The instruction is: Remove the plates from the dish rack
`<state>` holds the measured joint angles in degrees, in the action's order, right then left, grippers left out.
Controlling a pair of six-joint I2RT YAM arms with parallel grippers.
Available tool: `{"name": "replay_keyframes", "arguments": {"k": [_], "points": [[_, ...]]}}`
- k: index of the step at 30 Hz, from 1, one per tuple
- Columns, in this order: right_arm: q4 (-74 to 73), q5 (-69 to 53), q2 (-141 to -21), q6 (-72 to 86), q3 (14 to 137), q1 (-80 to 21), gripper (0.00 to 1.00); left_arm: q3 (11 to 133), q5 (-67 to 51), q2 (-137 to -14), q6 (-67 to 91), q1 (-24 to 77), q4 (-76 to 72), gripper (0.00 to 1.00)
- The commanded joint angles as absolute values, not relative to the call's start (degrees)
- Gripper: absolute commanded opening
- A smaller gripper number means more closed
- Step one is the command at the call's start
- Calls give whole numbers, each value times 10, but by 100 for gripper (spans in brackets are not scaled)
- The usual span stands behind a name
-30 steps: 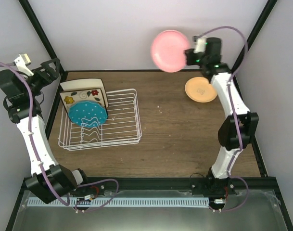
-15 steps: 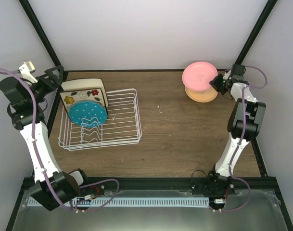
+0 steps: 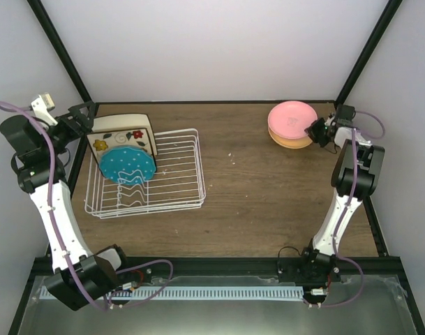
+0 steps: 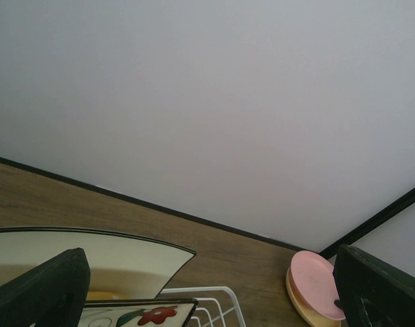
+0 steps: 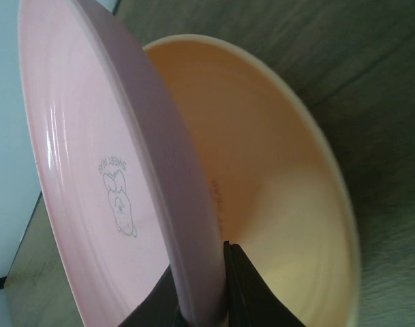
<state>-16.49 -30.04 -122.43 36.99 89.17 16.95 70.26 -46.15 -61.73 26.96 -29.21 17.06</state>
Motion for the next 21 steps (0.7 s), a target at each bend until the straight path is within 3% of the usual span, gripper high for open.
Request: {"name": "replay_keyframes", "arguments": {"k": [1,6,15,21], "points": [[-137,-295,-1231,381,888,181,5,700,-461,-605,253,-290,192,100],[-144,-292,-1240,378,892,183,15,702,-461,-608,254,-291,194,100],[-179,-302,-1249,324,900,182,56,701,-462,-610,257,-290,192,100],[-228,-282,-1219,266,898,182,63,694,-467,-613,259,-290,183,100]]}}
